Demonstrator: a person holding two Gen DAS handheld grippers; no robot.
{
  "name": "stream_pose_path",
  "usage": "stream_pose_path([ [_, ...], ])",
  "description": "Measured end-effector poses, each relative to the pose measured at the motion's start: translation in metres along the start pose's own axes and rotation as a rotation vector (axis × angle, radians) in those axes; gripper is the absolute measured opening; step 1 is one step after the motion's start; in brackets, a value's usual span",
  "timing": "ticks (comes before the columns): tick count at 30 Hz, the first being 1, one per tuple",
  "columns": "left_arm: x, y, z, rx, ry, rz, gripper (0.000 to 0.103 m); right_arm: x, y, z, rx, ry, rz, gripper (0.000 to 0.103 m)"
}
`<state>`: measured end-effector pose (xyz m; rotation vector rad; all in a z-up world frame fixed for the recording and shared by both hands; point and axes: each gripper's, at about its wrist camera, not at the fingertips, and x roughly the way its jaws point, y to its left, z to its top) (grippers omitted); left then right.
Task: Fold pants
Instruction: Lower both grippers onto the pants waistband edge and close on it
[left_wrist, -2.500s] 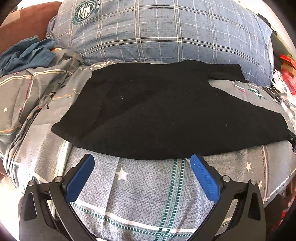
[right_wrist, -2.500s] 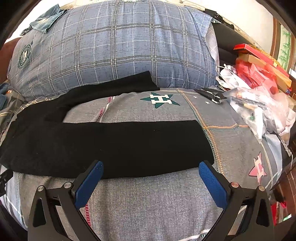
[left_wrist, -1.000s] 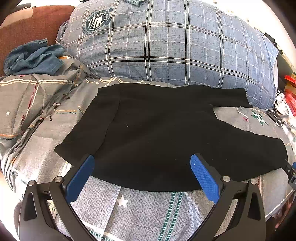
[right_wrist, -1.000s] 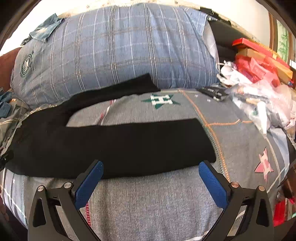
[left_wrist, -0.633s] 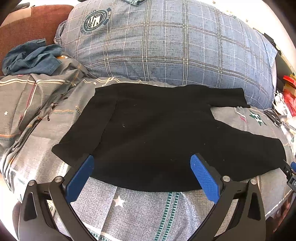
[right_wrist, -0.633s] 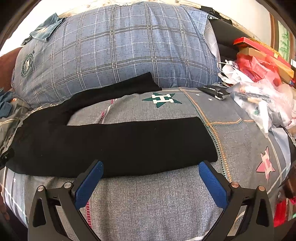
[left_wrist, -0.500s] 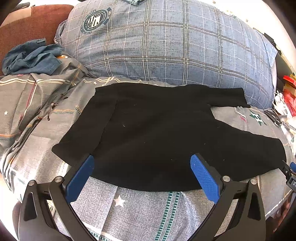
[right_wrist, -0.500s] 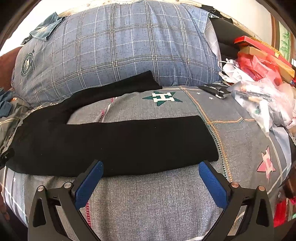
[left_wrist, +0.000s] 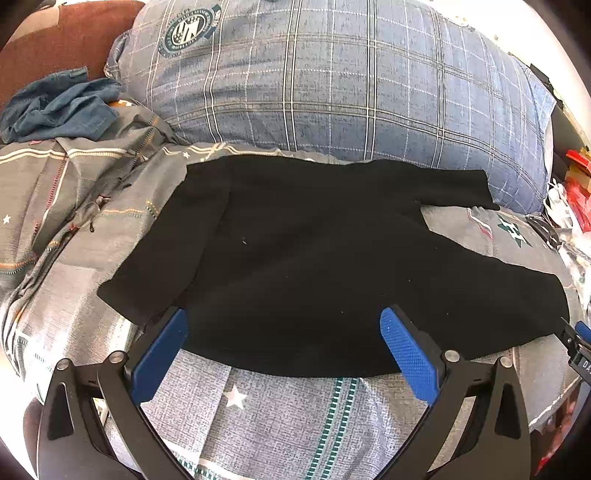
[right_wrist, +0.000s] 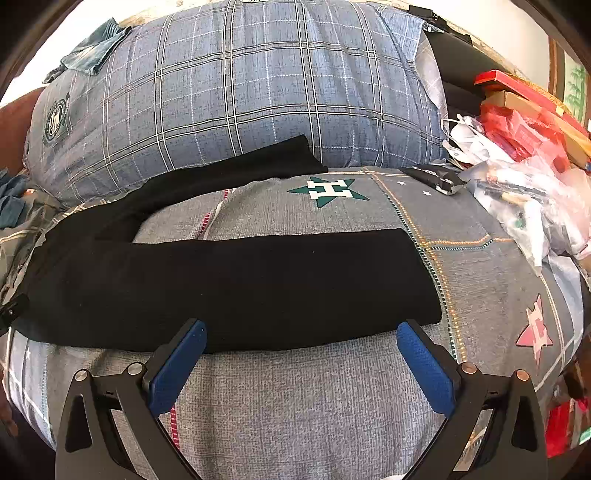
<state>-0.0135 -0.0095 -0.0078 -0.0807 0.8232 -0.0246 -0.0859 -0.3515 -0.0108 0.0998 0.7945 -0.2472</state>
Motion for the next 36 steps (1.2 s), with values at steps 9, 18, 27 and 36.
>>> stream_pose_path([
  [9,0.010,0.028,0.040,0.023,0.129,-0.014,0.103,0.001,-0.034,0.023,0.002,0.021,0.005,0.103],
  [18,0.025,0.070,0.071,0.022,0.232,0.014,0.103,0.027,-0.097,0.046,0.096,0.111,-0.043,0.103],
  [27,0.044,0.084,0.115,-0.015,0.288,-0.016,0.103,0.048,-0.091,0.069,0.118,0.146,0.047,0.102],
  [36,0.094,0.104,0.160,-0.094,0.382,-0.055,0.103,0.090,-0.054,0.148,0.066,0.140,0.139,0.102],
])
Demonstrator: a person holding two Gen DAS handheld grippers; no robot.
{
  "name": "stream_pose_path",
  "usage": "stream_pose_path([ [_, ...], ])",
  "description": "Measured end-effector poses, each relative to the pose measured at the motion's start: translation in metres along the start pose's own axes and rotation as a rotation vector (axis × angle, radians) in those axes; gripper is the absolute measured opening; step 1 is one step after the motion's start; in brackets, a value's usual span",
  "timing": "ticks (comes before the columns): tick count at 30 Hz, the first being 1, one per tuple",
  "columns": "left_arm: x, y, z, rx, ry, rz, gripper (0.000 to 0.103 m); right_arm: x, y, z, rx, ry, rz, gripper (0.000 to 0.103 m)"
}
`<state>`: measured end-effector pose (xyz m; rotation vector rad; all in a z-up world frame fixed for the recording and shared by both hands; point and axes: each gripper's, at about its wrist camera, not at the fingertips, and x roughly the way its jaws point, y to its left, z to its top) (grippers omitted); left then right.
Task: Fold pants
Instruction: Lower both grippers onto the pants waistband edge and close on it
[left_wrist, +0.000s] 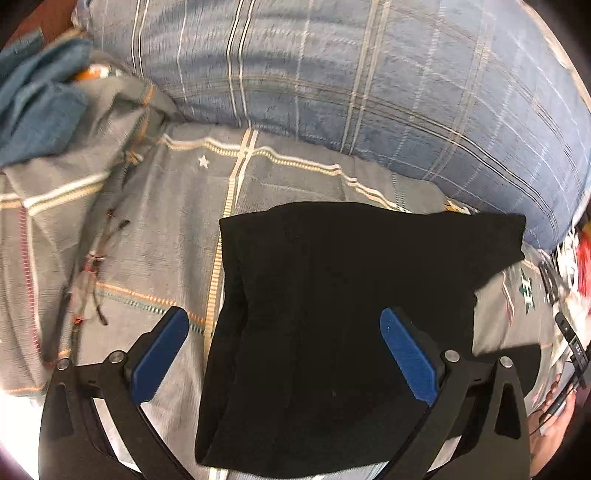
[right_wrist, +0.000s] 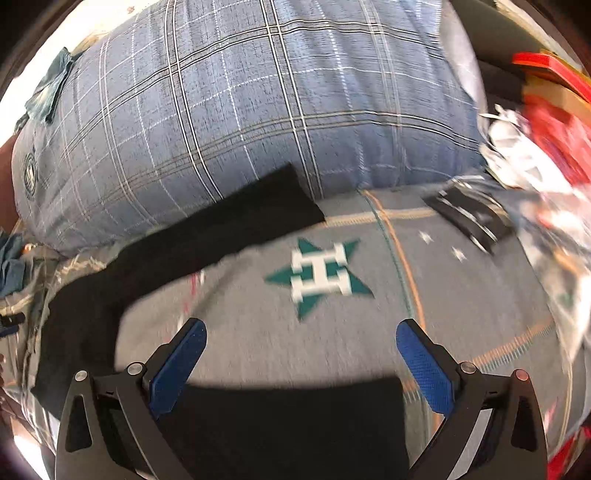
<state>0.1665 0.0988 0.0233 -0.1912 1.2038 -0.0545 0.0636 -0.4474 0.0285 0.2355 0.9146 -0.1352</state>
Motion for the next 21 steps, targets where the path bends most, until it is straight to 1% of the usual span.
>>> stream_pose_path([
  [2,0.016,0.010,0.010,-0.047,0.039,-0.002,0.103,0.016,-0.001,0.019,0.013,0.010,0.008,0.102],
  [6,0.041,0.026,0.029,-0.118,0.082,-0.004,0.103,0.053,-0.003,0.053,0.027,0.029,-0.011,0.102],
  [8,0.052,0.032,0.039,-0.145,0.097,-0.001,0.103,0.079,-0.002,0.072,0.028,0.042,-0.024,0.102],
  [12,0.069,0.044,0.056,-0.202,0.124,-0.029,0.103,0.129,0.004,0.102,0.021,0.072,-0.016,0.102],
  [15,0.085,0.051,0.068,-0.235,0.150,-0.045,0.103,0.167,0.009,0.116,-0.006,0.106,-0.025,0.102],
  [19,0.109,0.055,0.076,-0.270,0.197,-0.049,0.103,0.202,0.018,0.124,-0.071,0.146,-0.025,0.102],
  [21,0.111,0.051,0.079,-0.256,0.183,-0.031,0.103,0.216,0.025,0.125,-0.117,0.171,-0.031,0.102],
])
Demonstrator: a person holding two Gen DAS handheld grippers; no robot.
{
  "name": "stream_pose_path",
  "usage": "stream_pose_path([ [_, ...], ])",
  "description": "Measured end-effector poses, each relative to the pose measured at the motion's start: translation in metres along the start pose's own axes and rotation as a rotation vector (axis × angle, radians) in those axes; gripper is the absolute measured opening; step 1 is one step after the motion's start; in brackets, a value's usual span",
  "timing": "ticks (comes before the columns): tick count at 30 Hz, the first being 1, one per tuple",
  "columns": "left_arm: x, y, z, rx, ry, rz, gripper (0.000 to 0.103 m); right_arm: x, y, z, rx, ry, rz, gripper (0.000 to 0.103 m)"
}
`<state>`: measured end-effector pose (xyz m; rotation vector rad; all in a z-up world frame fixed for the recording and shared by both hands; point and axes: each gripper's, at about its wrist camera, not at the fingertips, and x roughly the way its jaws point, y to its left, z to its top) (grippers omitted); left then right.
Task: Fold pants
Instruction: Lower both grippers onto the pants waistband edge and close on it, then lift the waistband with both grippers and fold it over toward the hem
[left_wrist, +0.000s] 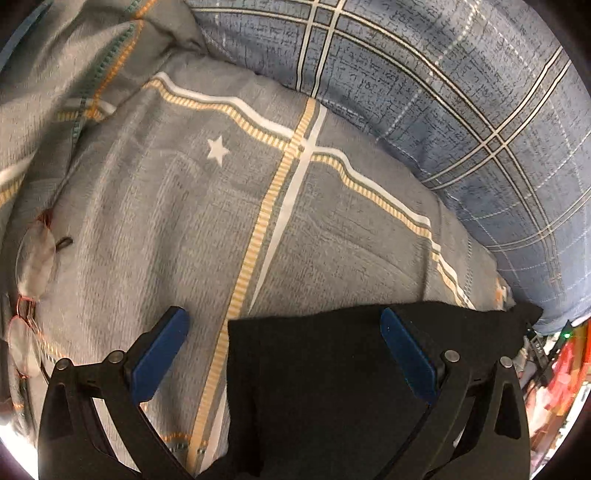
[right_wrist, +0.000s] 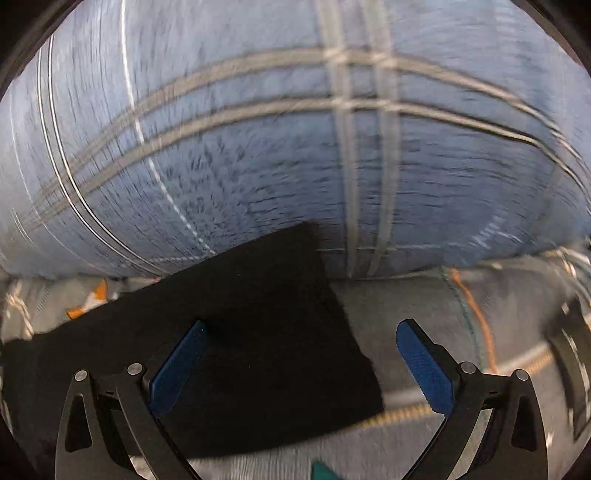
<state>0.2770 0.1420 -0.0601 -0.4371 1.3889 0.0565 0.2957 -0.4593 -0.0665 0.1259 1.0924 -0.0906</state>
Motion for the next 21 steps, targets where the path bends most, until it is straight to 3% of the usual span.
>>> stream_pose_path([
  [2,0.000,-0.009,0.000,0.037,0.004,-0.037,0.103,0.009,0.009,0.003,-0.047,0.014,-0.009,0.099],
  [4,-0.002,-0.019,-0.003,0.059,0.006,-0.063,0.096,0.009,0.015,0.006,-0.071,0.009,0.016,0.079],
  [5,-0.002,-0.026,-0.006,0.080,0.002,-0.050,0.093,0.009,0.018,0.008,-0.073,0.009,0.038,0.074],
  [7,-0.001,-0.033,-0.009,0.113,-0.009,-0.007,0.072,0.006,0.022,0.009,-0.082,0.006,0.006,0.063],
  [8,-0.002,-0.035,-0.011,0.120,-0.029,0.019,0.061,0.004,0.023,0.009,-0.087,0.004,-0.006,0.043],
  [9,-0.005,-0.036,-0.012,0.124,-0.038,0.026,0.026,0.001,0.023,0.009,-0.086,0.001,-0.013,0.023],
  [10,-0.007,-0.035,-0.014,0.121,-0.026,-0.004,0.018,-0.004,0.021,0.009,-0.074,-0.005,-0.016,0.017],
  [13,-0.017,-0.036,-0.022,0.119,-0.073,-0.004,0.015,-0.025,0.011,0.005,-0.019,-0.052,0.027,0.012],
  [17,-0.046,-0.053,-0.052,0.208,-0.221,0.049,0.014,-0.061,0.004,-0.010,0.021,-0.111,0.046,0.012],
  [21,-0.084,-0.049,-0.078,0.245,-0.335,0.023,0.014,-0.106,0.001,-0.032,0.044,-0.177,0.074,0.012],
])
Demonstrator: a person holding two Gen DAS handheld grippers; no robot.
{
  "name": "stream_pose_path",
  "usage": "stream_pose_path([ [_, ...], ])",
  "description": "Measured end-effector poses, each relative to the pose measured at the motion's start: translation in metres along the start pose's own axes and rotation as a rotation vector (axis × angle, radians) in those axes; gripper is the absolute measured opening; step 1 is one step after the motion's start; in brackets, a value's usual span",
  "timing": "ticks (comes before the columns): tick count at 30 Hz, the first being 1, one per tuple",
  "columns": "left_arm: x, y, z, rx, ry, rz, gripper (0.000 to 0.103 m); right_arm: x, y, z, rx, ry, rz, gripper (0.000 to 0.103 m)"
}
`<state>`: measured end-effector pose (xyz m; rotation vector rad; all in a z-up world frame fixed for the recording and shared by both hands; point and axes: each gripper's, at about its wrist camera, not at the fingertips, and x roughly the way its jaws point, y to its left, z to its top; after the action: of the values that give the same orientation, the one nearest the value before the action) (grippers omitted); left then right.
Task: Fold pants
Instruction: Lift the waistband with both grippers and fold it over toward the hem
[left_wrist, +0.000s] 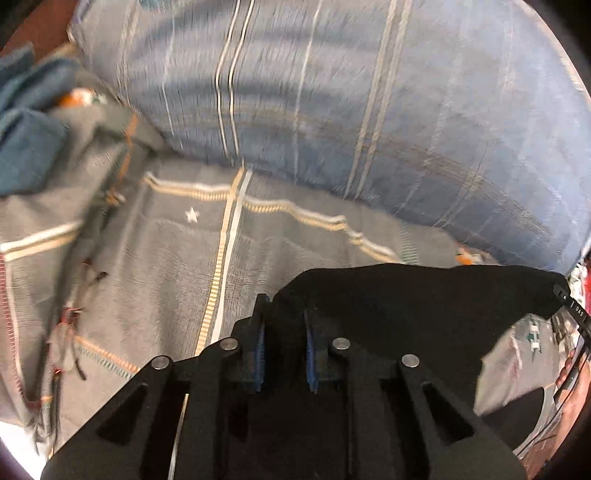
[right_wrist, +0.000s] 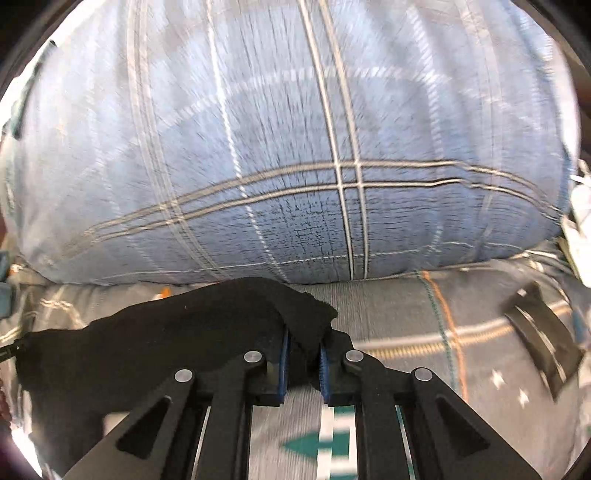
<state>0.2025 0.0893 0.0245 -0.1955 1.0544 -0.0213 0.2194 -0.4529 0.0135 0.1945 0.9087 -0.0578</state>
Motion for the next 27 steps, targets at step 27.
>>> stream_pose_path([
  [27,-0.066,0.060,-0.132,-0.122,0.082,-0.249,0.035,-0.186,-0.060,-0.236,0.195,-0.032,-0.073,0.035],
])
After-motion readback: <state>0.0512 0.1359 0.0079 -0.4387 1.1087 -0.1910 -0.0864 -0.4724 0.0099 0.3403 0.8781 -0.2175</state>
